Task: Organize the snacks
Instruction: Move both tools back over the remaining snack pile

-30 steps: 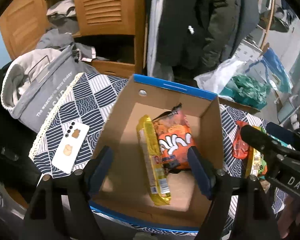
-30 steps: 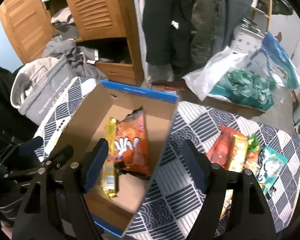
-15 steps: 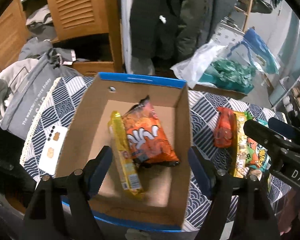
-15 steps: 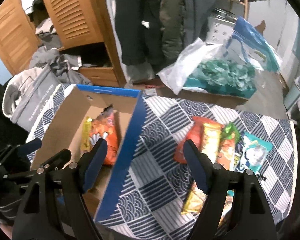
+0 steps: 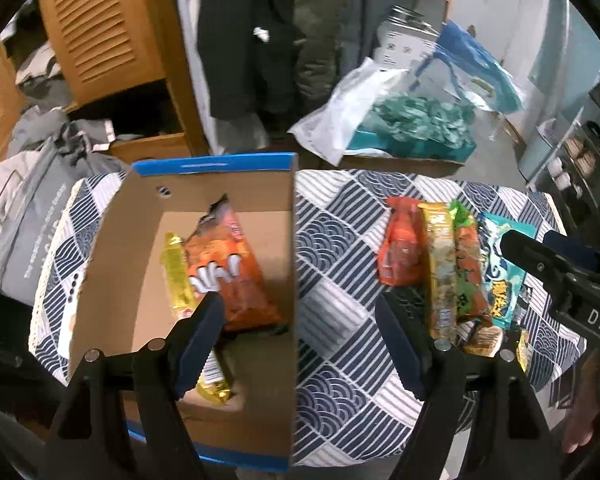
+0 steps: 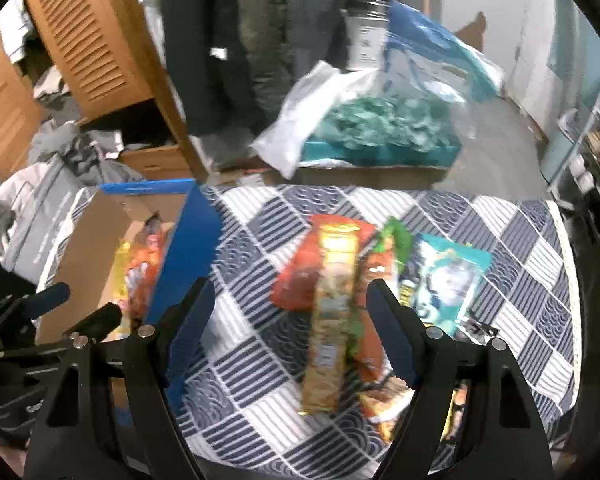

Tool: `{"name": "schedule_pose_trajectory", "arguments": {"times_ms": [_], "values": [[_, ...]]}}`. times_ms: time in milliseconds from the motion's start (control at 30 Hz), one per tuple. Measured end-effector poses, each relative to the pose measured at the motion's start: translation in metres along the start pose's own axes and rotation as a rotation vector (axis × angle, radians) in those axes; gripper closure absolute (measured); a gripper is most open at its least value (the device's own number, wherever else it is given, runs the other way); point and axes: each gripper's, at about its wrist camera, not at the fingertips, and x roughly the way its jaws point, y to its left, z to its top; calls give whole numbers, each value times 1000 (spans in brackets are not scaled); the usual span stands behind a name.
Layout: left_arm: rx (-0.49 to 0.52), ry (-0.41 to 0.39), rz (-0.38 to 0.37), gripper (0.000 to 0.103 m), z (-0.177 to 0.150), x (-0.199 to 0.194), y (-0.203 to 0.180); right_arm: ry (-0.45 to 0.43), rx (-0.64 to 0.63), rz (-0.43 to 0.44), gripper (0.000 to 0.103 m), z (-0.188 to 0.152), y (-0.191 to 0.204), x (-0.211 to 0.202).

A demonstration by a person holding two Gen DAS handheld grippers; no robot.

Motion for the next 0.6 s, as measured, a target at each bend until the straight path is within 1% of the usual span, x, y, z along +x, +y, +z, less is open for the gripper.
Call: {"name": "schedule_pose_trajectory", "arguments": {"times_ms": [233, 600], "values": [[36, 29, -26, 24, 3, 10, -29, -1, 65, -39, 24, -7, -40, -4], [73, 58, -25, 24, 6, 35, -62, 27, 124, -95, 24, -20, -85, 5]]}}
